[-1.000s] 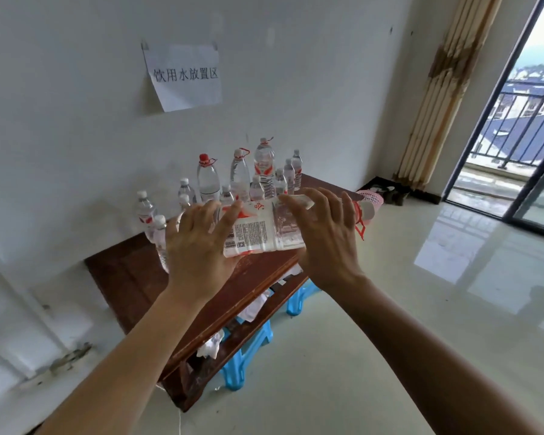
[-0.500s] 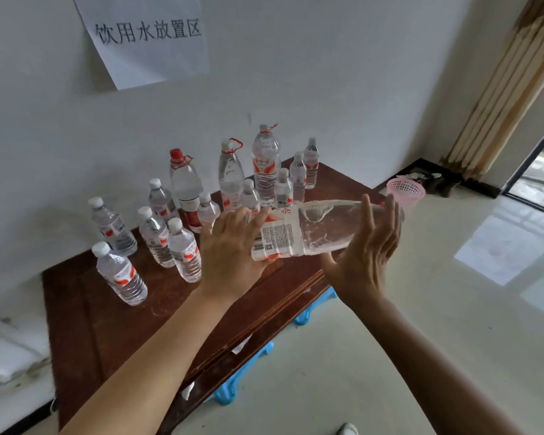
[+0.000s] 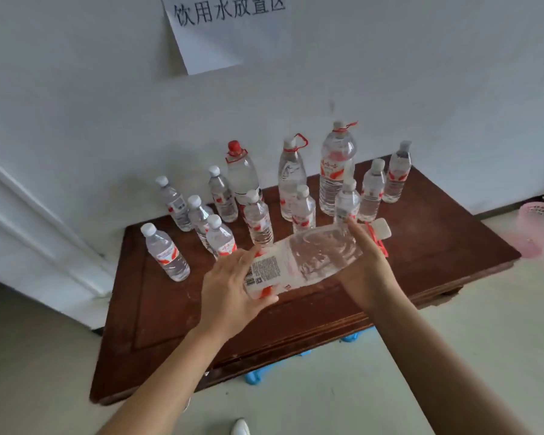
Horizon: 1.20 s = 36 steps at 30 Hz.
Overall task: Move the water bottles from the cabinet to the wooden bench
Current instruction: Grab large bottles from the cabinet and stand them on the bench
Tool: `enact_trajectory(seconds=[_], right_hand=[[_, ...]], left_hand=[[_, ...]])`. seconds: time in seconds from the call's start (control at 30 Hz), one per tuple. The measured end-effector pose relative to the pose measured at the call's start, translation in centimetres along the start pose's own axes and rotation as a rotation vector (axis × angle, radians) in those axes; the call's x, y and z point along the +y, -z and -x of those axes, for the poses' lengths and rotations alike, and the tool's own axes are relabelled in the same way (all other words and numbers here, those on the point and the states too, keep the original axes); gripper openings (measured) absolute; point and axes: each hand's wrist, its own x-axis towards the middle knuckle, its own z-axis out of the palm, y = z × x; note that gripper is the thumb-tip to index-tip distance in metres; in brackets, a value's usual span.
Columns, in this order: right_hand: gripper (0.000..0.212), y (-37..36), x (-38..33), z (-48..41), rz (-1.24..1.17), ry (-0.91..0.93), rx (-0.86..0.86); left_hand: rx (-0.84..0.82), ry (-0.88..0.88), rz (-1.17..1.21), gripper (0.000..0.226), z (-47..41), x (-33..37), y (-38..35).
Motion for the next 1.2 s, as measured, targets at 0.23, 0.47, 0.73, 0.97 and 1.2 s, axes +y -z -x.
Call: enact_trajectory(seconds=[0.23, 0.47, 0.73, 0.97, 1.2], right_hand=[[0.036, -10.9, 6.3, -3.9, 0.382, 0.018, -0.135], [0.027, -20.3, 14.0, -9.1, 0.77, 0.167, -0.264], [0.025, -22.7, 17.8, -13.2, 0.844, 0.13, -0.303], [0.018, -22.4, 18.3, -13.4, 0.873, 0.185, -0.304], [0.021, -22.4, 18.6, -13.1, 0.86, 0.22, -0.296]], left_hand=[[-0.13, 0.402, 0.384, 0.103, 4.7, -10.1, -1.0], [-0.221, 0.616, 0.606, 0.1, 5.0, -19.5, -4.3], [-0.267, 0.636, 0.7, 0.097, 3.7, -23.8, -6.3], [-0.244, 0.578, 0.68, 0.099, 3.6, -23.9, -5.9], [-0.289, 0.569, 0.63, 0.095, 3.8, -24.2, -6.0]])
